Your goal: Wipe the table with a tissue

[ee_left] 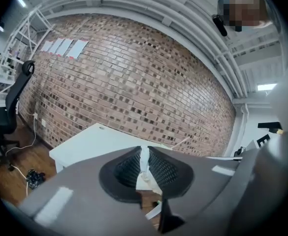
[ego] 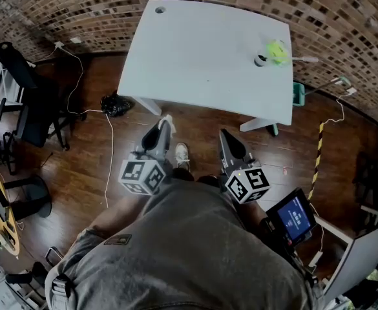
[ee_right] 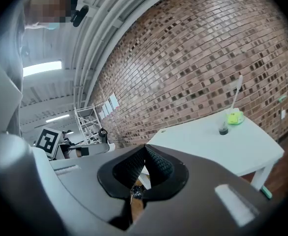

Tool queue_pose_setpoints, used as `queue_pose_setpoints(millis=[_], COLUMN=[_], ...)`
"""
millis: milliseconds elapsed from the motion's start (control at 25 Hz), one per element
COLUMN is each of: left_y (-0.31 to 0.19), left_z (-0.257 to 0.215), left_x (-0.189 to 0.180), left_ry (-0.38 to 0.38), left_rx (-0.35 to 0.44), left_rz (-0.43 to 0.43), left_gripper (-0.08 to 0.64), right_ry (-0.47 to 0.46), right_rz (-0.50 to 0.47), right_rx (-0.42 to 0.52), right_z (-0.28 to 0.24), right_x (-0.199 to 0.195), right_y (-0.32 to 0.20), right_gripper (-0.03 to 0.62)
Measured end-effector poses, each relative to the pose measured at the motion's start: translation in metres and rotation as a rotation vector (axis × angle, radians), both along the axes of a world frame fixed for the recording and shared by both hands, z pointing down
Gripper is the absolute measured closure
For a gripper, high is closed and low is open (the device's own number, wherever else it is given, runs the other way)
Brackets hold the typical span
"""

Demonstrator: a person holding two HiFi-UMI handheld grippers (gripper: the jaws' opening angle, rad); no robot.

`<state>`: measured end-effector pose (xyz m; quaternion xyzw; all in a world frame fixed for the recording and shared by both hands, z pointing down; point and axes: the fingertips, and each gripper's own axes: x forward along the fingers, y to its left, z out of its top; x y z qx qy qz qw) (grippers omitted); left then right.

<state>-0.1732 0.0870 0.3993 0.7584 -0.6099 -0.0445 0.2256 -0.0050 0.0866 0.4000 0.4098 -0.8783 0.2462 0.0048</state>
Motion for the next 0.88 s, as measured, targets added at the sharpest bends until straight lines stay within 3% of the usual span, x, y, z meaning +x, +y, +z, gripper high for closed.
queue_pose_setpoints(millis=[360,880], left_y=[-0.075,-0.146], left_z=[0.007,0.034], left_x=[-0.037,-0.005], left_ry=[0.029,-0.002], left_rx=[-0.016,-0.088], left_rz=[0.080,0.108], left_gripper=[0.522,0.522], right_ry=[0.044,0.062], right_rz=[0.099,0.110], right_rx=[0.008,-0.028], right_z=[-0.006,0.011], right_x=[-0.030,0.000], right_y=[-0.067,-0.129], right_gripper=[0.580,0.580])
